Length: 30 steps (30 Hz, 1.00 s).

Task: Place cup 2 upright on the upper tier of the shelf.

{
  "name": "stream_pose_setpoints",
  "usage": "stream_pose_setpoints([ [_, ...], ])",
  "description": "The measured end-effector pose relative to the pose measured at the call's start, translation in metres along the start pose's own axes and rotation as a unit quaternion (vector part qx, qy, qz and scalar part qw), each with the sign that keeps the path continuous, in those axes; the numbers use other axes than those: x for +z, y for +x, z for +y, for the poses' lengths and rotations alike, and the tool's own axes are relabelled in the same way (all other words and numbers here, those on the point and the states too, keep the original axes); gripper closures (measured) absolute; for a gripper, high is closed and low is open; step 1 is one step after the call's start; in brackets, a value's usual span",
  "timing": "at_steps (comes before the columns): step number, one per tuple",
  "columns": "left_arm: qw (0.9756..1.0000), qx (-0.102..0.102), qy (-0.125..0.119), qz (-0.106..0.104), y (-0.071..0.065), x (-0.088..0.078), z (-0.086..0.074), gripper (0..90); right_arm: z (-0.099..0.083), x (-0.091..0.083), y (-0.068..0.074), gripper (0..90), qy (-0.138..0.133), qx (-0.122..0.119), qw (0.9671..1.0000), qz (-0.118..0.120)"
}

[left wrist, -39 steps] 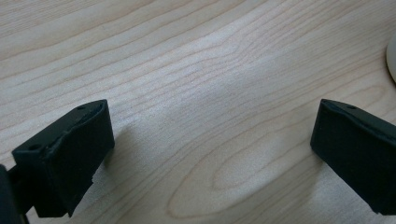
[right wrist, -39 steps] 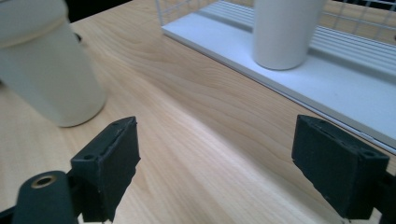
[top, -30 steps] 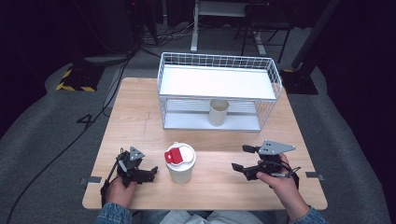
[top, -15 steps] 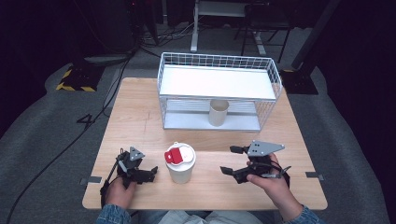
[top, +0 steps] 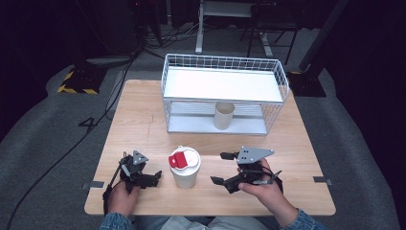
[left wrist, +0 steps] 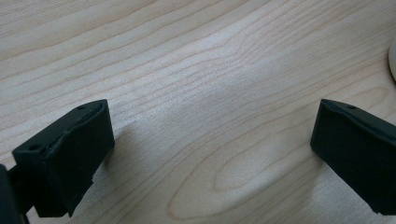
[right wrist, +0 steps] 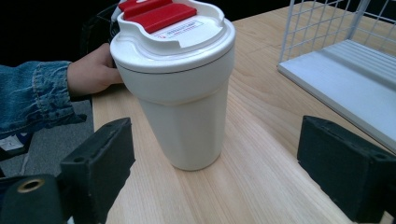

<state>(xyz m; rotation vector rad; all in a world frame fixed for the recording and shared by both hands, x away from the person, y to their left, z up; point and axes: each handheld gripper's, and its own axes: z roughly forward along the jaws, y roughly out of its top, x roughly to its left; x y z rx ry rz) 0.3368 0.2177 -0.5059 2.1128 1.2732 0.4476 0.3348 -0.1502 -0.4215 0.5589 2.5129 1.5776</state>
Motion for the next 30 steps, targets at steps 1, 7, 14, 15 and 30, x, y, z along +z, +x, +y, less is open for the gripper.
stream_pose_setpoints([
  [1,1.0,0.0,0.0,0.0,0.0,0.0,0.0,0.0,0.0,0.004,0.001,10.7,0.002,-0.002,1.0,-0.001],
  [7,1.0,0.0,0.0,0.0,0.0,0.0,0.0,0.1,0.004,0.025,0.002,10.8,0.0,-0.006,1.0,0.007],
  [14,1.0,0.0,0.0,0.0,0.0,0.0,0.0,0.0,0.007,0.048,0.006,10.7,0.006,-0.015,0.9996,0.024],
  [15,1.0,0.0,0.0,0.0,0.0,0.0,0.0,0.0,0.007,0.051,0.007,10.7,0.007,-0.017,0.9995,0.024],
  [30,1.0,0.0,0.0,0.0,0.0,0.0,0.0,0.0,0.003,0.085,0.011,5.6,0.003,-0.017,0.9992,0.035],
])
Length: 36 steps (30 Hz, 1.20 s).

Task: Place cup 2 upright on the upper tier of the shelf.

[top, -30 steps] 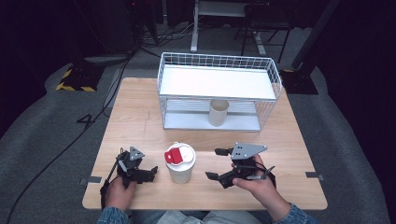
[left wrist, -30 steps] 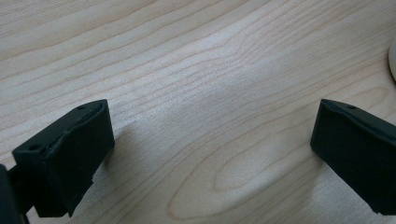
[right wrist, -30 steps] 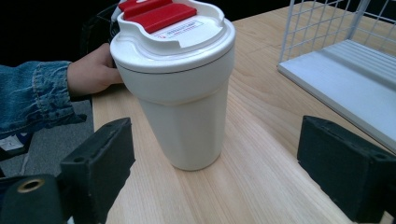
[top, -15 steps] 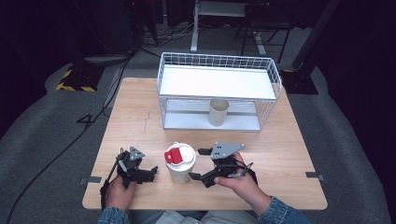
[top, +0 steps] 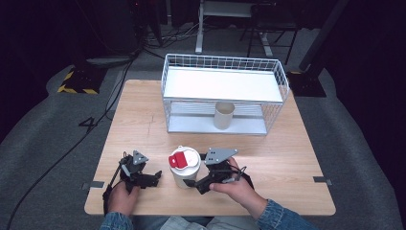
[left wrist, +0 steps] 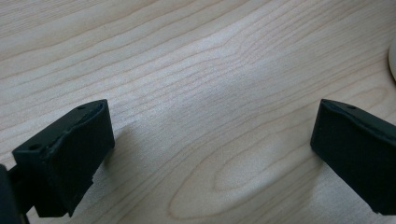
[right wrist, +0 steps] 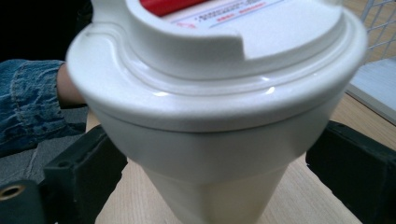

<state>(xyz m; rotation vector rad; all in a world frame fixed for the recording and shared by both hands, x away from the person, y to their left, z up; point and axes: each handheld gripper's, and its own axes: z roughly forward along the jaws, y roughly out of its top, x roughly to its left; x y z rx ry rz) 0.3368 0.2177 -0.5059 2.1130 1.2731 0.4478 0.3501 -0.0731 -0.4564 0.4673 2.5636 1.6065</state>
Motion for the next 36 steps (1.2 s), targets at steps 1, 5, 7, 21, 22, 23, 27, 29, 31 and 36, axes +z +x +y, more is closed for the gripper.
stream_pose_setpoints([
  [1,1.0,0.0,0.0,0.0,0.0,0.0,0.0,0.0,-0.001,0.003,0.0,5.6,-0.002,0.002,1.0,0.001],
  [5,1.0,0.0,0.0,0.0,0.0,0.0,0.0,0.0,-0.004,0.008,-0.001,5.9,-0.004,0.002,1.0,0.008],
  [7,1.0,0.0,0.0,0.0,0.0,0.0,0.0,0.0,-0.007,0.012,-0.003,6.1,-0.009,0.001,0.9999,0.014],
  [21,1.0,0.0,0.0,0.0,0.0,0.0,0.0,0.0,-0.015,0.025,-0.004,8.5,-0.036,0.004,0.9992,0.019],
  [22,1.0,0.0,0.0,0.0,0.0,0.0,0.0,0.0,-0.015,0.025,-0.004,8.7,-0.037,0.005,0.9991,0.019],
  [23,1.0,0.0,0.0,0.0,0.0,0.0,0.0,0.1,-0.015,0.025,-0.004,8.9,-0.038,0.004,0.9991,0.02],
  [27,1.0,0.0,0.0,0.0,0.0,0.0,0.0,0.1,-0.016,0.025,-0.004,9.6,-0.041,-0.001,0.999,0.019],
  [29,1.0,0.0,0.0,0.0,0.0,0.0,0.0,0.0,-0.016,0.025,-0.003,9.8,-0.039,-0.004,0.9991,0.016],
  [31,1.0,0.0,0.0,0.0,0.0,0.0,0.0,0.1,-0.015,0.025,-0.003,10.0,-0.038,-0.006,0.9991,0.017],
  [36,1.0,0.0,0.0,0.0,0.0,0.0,0.0,0.0,-0.015,0.025,-0.004,10.4,-0.033,-0.011,0.9992,0.017],
])
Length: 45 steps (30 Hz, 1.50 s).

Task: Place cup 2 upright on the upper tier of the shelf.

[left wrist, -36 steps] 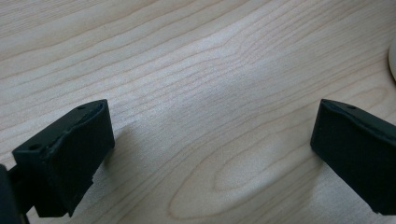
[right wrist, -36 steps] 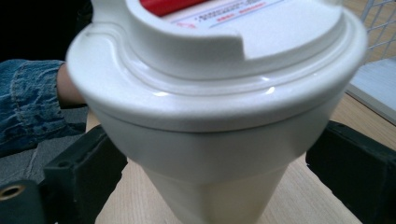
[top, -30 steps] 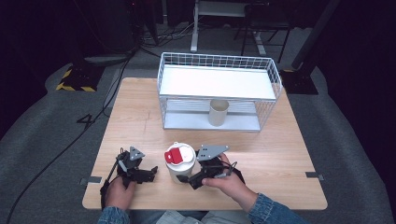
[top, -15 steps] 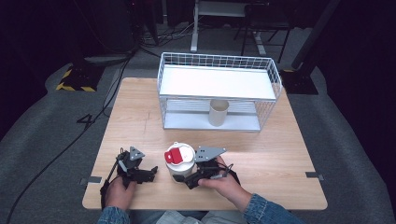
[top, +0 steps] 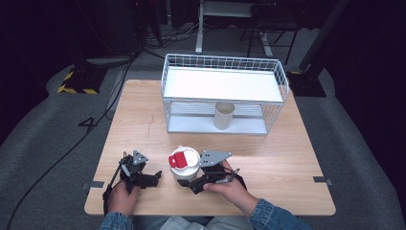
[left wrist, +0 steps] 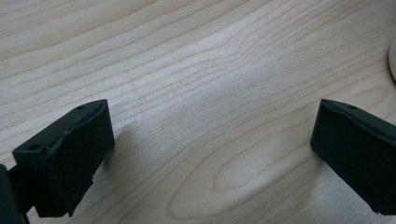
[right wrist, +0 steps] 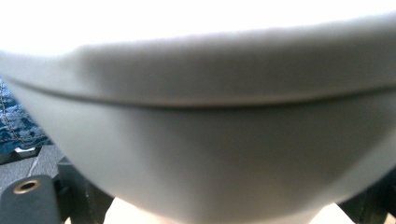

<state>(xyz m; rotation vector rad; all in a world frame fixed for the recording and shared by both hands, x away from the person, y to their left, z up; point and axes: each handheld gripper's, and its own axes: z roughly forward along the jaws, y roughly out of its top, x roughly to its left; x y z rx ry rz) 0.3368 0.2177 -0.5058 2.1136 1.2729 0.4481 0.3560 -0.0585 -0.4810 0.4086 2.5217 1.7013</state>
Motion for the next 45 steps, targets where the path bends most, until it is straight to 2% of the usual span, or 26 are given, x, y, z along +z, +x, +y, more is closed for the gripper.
stream_pose_setpoints([
  [24,1.0,0.0,0.0,0.0,0.0,0.0,0.0,0.0,0.003,-0.001,0.002,11.3,0.015,-0.008,0.9998,-0.007],
  [34,1.0,0.0,0.0,0.0,0.0,0.0,0.0,0.0,0.004,-0.002,0.002,11.5,0.008,-0.013,0.9998,-0.008],
  [45,1.0,-0.001,-0.001,0.0,0.0,0.0,0.0,0.0,0.019,-0.013,0.002,11.6,-0.007,-0.016,0.9998,-0.009],
])
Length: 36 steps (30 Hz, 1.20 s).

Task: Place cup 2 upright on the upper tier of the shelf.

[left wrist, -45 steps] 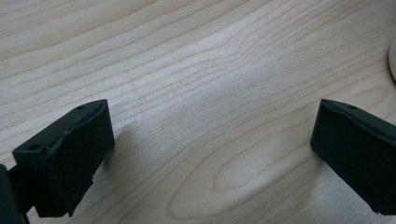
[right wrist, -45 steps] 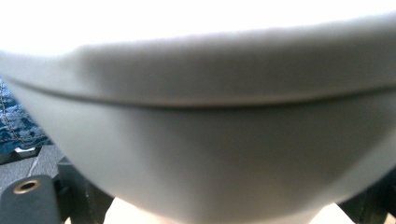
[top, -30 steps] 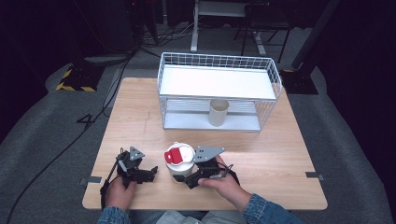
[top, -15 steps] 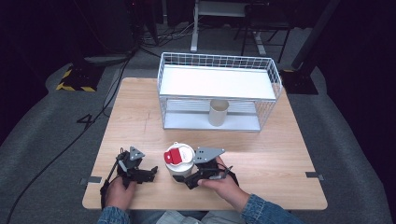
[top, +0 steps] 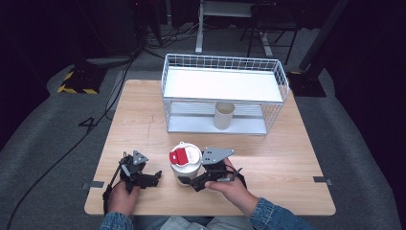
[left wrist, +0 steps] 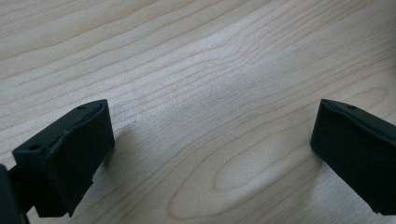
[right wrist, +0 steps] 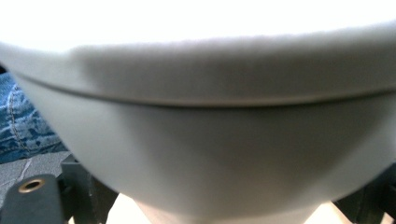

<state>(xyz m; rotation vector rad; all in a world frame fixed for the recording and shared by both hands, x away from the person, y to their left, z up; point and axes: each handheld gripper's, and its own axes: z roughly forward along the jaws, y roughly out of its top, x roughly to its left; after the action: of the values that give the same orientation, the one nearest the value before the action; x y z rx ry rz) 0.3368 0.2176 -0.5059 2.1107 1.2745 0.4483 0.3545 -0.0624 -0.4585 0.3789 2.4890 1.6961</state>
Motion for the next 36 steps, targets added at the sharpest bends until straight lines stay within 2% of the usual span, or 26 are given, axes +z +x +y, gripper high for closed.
stream_pose_setpoints([
  [24,1.0,-0.005,-0.001,0.004,-0.001,0.0,-0.001,0.1,0.059,-0.025,-0.005,11.6,-0.002,-0.024,0.9997,-0.005],
  [36,1.0,-0.006,-0.001,0.004,-0.001,0.0,-0.001,0.0,0.085,-0.035,-0.011,11.6,-0.007,-0.028,0.9993,-0.023],
])
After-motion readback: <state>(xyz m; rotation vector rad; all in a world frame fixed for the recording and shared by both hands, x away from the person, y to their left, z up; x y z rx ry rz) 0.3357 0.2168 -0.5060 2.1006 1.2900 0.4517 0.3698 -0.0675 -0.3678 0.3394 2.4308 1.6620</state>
